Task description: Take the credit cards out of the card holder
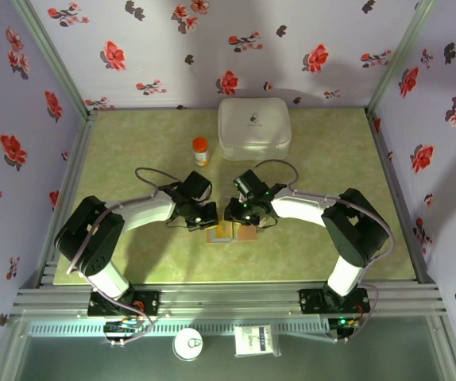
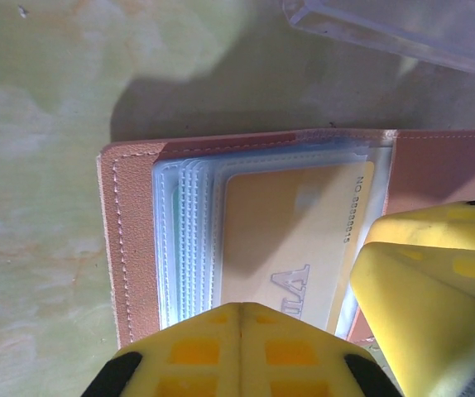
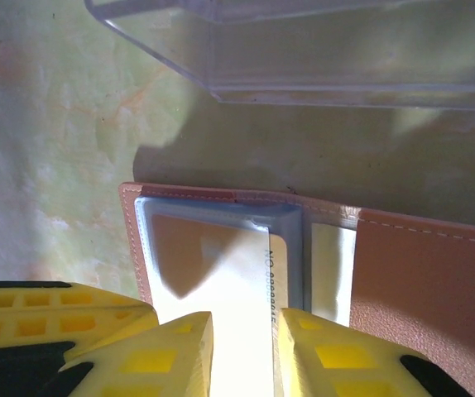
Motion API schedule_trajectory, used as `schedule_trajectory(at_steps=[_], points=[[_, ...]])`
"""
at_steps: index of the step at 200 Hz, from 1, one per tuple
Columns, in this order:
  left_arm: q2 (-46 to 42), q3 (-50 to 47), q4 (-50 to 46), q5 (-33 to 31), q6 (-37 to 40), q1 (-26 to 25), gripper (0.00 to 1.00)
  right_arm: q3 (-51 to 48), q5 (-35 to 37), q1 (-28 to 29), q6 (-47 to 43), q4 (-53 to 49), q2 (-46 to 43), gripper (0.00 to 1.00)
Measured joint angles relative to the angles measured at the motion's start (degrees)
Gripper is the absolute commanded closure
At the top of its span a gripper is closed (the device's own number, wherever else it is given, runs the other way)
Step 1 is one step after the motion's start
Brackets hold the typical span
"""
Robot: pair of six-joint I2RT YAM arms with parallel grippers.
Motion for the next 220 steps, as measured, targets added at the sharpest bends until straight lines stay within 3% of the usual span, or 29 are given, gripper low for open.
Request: schedule_trajectory(at_steps=[113,163,220], points=[[0.37,0.0,-0.92,-0.63,0.0,-0.04,1.0,-1.75,-0.83,0.0,0.85,1.49,0.39,0.8],[0.66,0.0,-1.51,-0.63,0.0,-0.04,1.0,-1.92,-0.13,0.0,0.85,0.74,0.24,0.75],[0.79,0.0,-1.75,-0.68,0.02,-0.04,1.0,-3.23,-0.94,0.0,0.87,1.88,-1.33,0.78]])
